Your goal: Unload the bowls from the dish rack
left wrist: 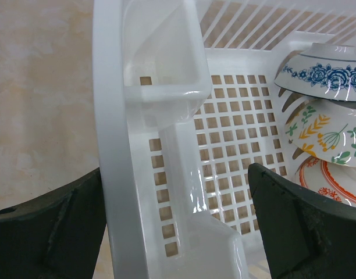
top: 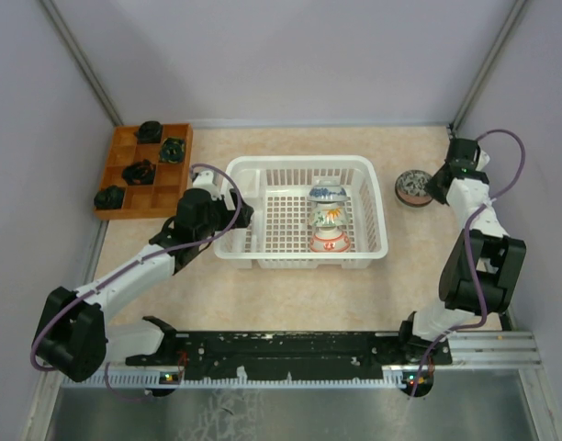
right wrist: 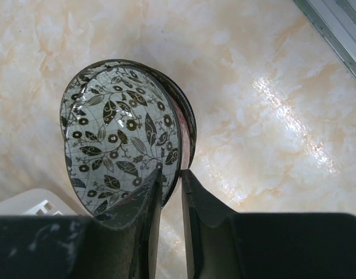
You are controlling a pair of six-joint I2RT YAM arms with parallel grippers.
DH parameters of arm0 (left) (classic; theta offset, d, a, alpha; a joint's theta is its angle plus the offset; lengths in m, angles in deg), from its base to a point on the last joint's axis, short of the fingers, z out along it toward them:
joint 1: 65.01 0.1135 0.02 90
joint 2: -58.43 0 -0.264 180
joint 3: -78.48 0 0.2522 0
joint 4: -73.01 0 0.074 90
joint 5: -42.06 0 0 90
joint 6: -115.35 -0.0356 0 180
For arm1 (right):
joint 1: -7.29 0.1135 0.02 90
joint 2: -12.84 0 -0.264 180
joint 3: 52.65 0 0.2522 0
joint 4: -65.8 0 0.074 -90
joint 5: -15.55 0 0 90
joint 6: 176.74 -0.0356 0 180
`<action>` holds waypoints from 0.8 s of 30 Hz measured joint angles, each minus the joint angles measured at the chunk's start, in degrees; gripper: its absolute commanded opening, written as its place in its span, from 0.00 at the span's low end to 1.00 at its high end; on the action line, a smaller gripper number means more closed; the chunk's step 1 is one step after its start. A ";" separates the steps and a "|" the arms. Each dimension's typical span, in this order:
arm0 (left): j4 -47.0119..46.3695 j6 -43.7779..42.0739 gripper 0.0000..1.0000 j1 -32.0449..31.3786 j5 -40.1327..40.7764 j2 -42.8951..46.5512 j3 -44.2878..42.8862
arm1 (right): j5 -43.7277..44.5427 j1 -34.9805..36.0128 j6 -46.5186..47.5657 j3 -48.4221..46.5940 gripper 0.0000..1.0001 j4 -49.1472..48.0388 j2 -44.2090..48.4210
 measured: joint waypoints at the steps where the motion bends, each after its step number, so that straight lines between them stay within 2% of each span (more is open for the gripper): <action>1: -0.02 0.00 0.99 0.00 0.00 0.00 0.02 | 0.00 0.00 0.07 0.28 0.16 -0.02 0.07; 3: -0.31 0.02 0.99 0.00 -0.02 0.00 0.20 | -0.11 -0.04 0.26 0.79 0.14 0.00 0.09; 8: -0.39 0.26 0.99 0.00 -0.09 0.00 0.39 | -0.15 -0.09 0.35 2.08 0.01 -0.81 0.09; 24: -0.42 0.37 0.99 0.00 -0.33 0.00 0.46 | 0.37 -0.09 -0.17 4.72 0.00 -4.26 0.98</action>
